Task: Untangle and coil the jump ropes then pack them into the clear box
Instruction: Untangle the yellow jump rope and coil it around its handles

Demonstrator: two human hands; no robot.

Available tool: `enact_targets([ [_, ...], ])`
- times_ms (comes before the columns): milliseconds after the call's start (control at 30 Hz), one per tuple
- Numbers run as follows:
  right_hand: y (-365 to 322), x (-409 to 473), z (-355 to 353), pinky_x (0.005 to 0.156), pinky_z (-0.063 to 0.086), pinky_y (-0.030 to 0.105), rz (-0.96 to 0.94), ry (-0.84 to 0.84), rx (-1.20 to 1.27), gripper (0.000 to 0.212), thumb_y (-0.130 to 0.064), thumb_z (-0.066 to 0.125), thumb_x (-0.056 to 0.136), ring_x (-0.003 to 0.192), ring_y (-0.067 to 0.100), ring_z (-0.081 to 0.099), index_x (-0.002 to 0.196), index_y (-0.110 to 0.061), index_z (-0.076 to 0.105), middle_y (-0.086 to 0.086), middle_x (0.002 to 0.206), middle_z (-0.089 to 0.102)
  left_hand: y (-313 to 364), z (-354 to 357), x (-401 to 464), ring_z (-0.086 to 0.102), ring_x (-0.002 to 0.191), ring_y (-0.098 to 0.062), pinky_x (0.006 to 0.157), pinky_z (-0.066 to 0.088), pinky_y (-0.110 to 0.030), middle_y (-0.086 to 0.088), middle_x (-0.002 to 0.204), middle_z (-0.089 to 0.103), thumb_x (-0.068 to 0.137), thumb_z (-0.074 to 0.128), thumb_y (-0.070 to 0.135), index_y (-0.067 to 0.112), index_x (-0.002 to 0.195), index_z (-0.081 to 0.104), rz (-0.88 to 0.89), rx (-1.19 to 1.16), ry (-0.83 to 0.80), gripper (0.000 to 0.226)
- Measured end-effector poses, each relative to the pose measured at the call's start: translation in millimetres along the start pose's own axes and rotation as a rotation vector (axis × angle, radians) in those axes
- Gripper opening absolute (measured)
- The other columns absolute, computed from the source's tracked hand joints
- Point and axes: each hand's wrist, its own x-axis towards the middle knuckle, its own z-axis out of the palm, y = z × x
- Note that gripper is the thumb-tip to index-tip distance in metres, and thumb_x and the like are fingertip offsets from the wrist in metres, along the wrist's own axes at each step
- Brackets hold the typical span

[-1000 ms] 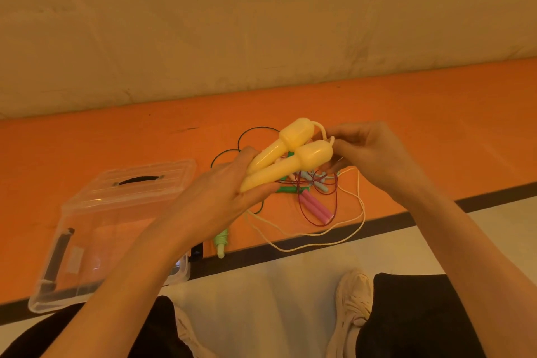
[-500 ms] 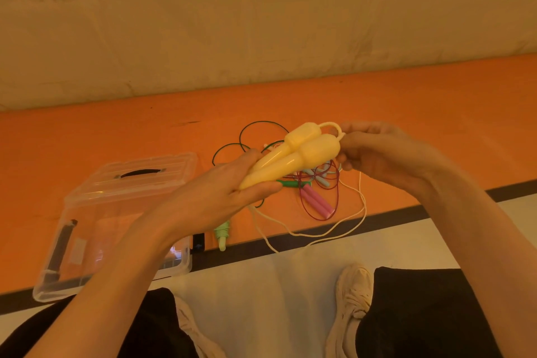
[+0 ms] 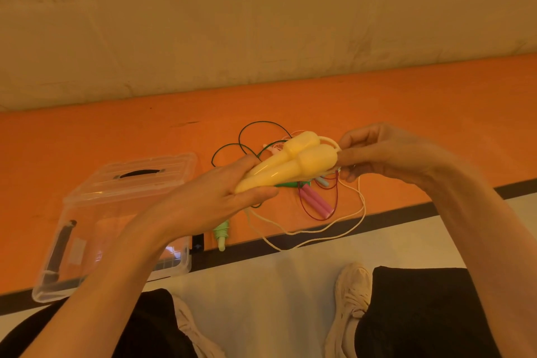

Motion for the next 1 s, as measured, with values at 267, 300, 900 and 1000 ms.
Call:
enact_targets([
  [267,0,-3,-7,0.071,0.058,0.027,0.031,-0.019,0.014,0.011,-0.004,0.068,0.064,0.065,0.017,0.071,0.067,-0.013,0.075,0.011,0.073,0.072,0,8,4,0.046,0.065,0.000,0.052,0.030,-0.020,0.012,0.074,0.047,0.086,0.042,0.063,0.042,0.111,0.037,0.018,0.322,0.093,0.032],
  [300,0,-3,-7,0.072,0.058,0.029,0.037,-0.001,0.004,0.009,-0.005,0.068,0.063,0.065,0.017,0.071,0.070,-0.011,0.073,0.012,0.073,0.072,0,9,5,0.045,0.064,-0.001,0.051,0.029,-0.020,0.013,0.075,0.046,0.086,0.041,0.064,0.038,0.116,0.038,0.017,0.367,0.123,0.040],
  [900,4,-9,-23,0.059,0.057,0.022,-0.196,-0.171,0.105,0.035,-0.032,0.092,0.052,0.070,0.016,0.069,0.077,-0.016,0.075,0.010,0.087,0.072,1,3,7,0.045,0.057,-0.002,0.051,0.040,-0.017,0.017,0.069,0.051,0.086,0.053,0.049,0.027,0.110,0.054,0.091,-0.169,0.017,0.032],
  [1000,7,-6,-25,0.062,0.056,0.021,-0.201,-0.219,0.149,0.035,-0.035,0.092,0.054,0.068,0.013,0.069,0.079,-0.018,0.075,0.007,0.083,0.072,3,3,7,0.046,0.059,-0.001,0.054,0.035,-0.012,0.016,0.072,0.054,0.088,0.052,0.049,0.031,0.103,0.053,0.126,-0.111,0.009,0.023],
])
